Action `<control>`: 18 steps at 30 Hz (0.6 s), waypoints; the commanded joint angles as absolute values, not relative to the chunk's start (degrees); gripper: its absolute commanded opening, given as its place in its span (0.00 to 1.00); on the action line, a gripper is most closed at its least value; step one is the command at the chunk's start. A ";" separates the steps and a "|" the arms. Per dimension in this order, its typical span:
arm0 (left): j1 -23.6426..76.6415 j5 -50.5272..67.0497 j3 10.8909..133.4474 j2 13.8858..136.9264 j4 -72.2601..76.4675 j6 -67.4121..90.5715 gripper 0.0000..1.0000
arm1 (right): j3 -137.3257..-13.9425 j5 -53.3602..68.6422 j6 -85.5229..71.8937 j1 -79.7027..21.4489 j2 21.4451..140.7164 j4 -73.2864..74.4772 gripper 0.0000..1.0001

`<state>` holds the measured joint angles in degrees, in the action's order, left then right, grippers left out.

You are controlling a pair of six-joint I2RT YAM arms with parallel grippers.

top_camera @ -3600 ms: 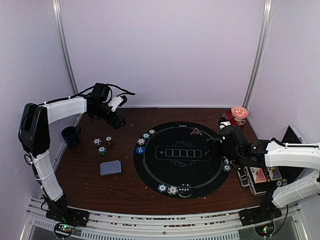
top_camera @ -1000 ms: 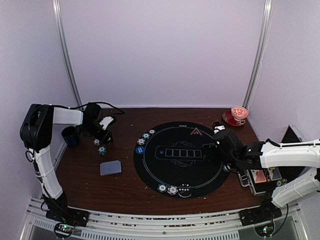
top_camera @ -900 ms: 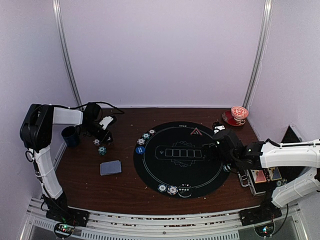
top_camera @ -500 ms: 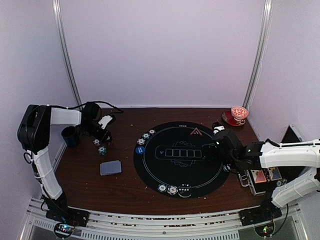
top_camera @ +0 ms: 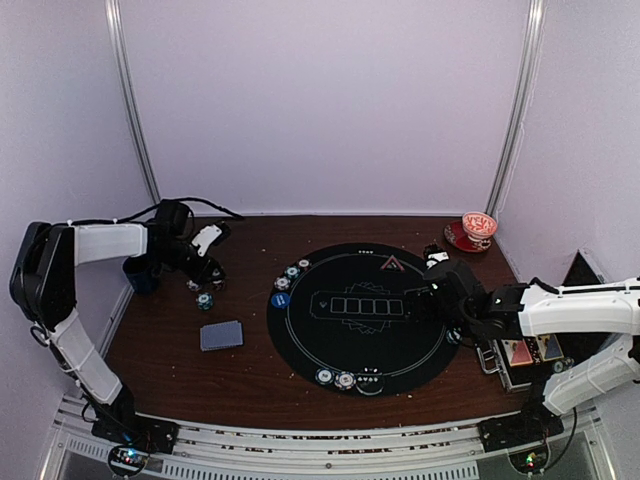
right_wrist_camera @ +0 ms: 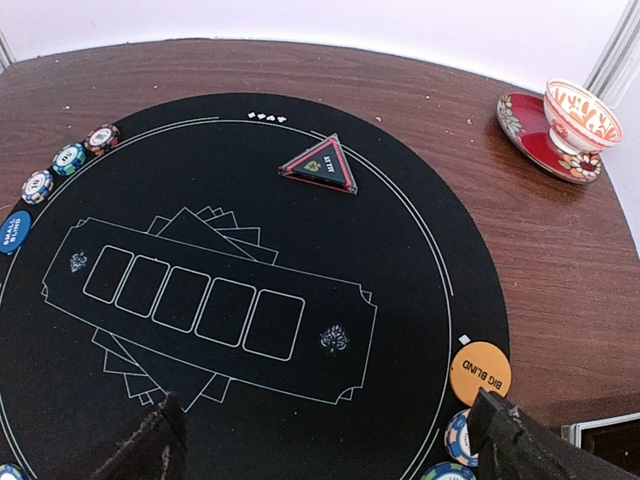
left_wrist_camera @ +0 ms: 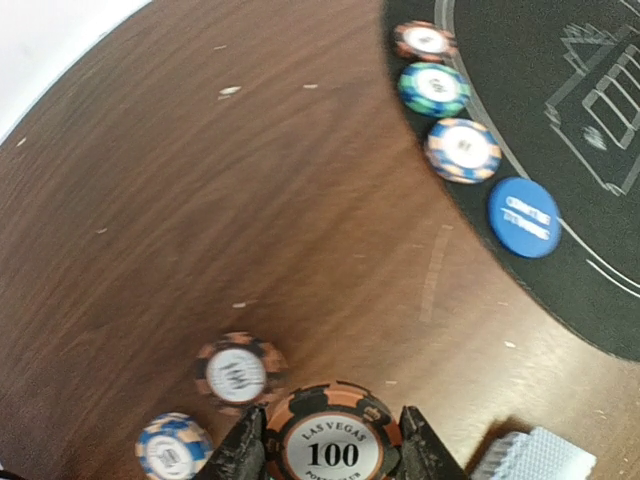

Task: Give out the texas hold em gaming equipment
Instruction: Pick up the pile of poker chips from the pile of poker chips, then place the pile of poker chips at the dealer area.

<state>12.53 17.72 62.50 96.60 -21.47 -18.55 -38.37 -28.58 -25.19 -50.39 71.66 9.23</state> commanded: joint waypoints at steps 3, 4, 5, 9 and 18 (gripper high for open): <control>21.21 21.02 57.71 92.15 -20.38 -23.60 0.36 | -39.49 -30.48 -24.63 -50.64 72.33 9.31 1.00; 22.74 21.19 57.07 91.54 -20.37 -24.08 0.35 | -39.47 -30.52 -24.61 -50.64 72.26 9.38 1.00; 24.21 21.37 56.55 91.08 -20.38 -24.61 0.35 | -39.49 -30.57 -24.62 -50.68 72.25 9.40 1.00; 29.69 21.90 54.67 89.24 -20.37 -26.19 0.36 | -39.38 -30.70 -24.54 -50.69 72.16 9.35 1.00; 40.66 23.34 50.83 86.07 -17.10 -30.81 0.36 | -39.55 -30.85 -24.45 -50.76 72.60 9.40 1.00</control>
<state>36.84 21.50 52.18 88.18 -20.60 -26.96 -38.37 -29.06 -24.97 -50.39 72.07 9.26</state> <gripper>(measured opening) 0.398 0.997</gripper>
